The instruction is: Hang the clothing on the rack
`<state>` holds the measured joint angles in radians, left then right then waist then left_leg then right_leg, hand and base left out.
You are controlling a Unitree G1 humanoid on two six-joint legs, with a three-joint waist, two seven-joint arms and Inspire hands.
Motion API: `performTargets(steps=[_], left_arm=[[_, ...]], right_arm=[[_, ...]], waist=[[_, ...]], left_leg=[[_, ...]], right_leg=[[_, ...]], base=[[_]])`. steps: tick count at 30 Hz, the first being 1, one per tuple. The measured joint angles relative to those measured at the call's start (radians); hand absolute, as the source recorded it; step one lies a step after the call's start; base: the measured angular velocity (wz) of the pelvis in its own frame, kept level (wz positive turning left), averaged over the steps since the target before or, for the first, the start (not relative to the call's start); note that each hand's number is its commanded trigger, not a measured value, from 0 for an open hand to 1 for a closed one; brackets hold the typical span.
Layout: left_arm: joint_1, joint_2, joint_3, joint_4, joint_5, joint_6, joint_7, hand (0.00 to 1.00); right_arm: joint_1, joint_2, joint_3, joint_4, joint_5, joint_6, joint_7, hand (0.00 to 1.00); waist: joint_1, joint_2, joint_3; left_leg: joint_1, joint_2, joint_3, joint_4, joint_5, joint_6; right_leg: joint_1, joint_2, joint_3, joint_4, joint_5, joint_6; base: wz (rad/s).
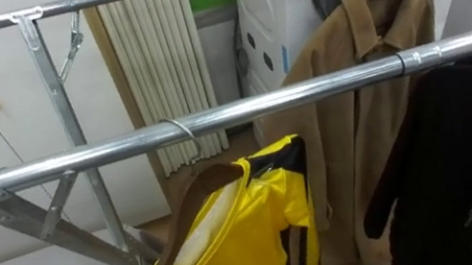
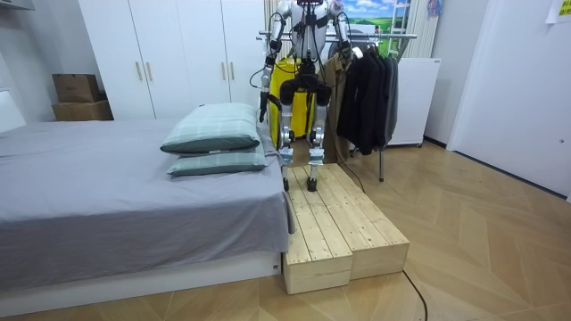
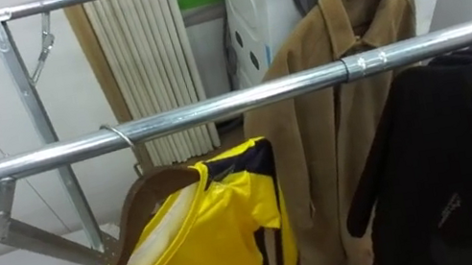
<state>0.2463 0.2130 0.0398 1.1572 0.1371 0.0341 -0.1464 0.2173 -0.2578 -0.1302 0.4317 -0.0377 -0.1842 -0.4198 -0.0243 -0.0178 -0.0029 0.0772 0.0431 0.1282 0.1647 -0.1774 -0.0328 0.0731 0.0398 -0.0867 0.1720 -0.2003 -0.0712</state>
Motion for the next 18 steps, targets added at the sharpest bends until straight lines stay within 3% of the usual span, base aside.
performTargets(steps=[7,11,18], left_arm=[[0.005,0.0,0.041,0.009,0.072,-0.022,-0.043,0.0],[0.007,-0.004,0.042,0.01,0.134,-0.022,-0.065,0.0],[0.02,-0.022,0.043,0.011,0.14,-0.021,-0.063,0.0]], right_arm=[[0.014,0.0,0.001,0.333,0.193,0.029,0.258,0.0],[0.026,0.001,0.026,0.52,0.265,0.045,0.444,0.0],[0.029,0.074,0.031,0.696,0.405,0.071,0.607,0.0]], waist=[[0.0,0.006,0.0018],[0.003,0.0,0.0036],[0.004,-0.002,0.0034]], left_leg=[[0.02,0.005,-0.007,-0.004,-0.001,-0.001],[0.02,0.01,-0.03,0.0,-0.01,-0.014],[0.019,0.011,-0.031,0.004,-0.016,-0.02]], right_leg=[[0.018,0.004,-0.004,0.004,0.0,0.0],[0.023,0.011,-0.005,-0.006,-0.001,0.001],[0.022,0.013,-0.011,-0.008,-0.005,-0.004]], base=[[0.02],[0.03],[0.02]])
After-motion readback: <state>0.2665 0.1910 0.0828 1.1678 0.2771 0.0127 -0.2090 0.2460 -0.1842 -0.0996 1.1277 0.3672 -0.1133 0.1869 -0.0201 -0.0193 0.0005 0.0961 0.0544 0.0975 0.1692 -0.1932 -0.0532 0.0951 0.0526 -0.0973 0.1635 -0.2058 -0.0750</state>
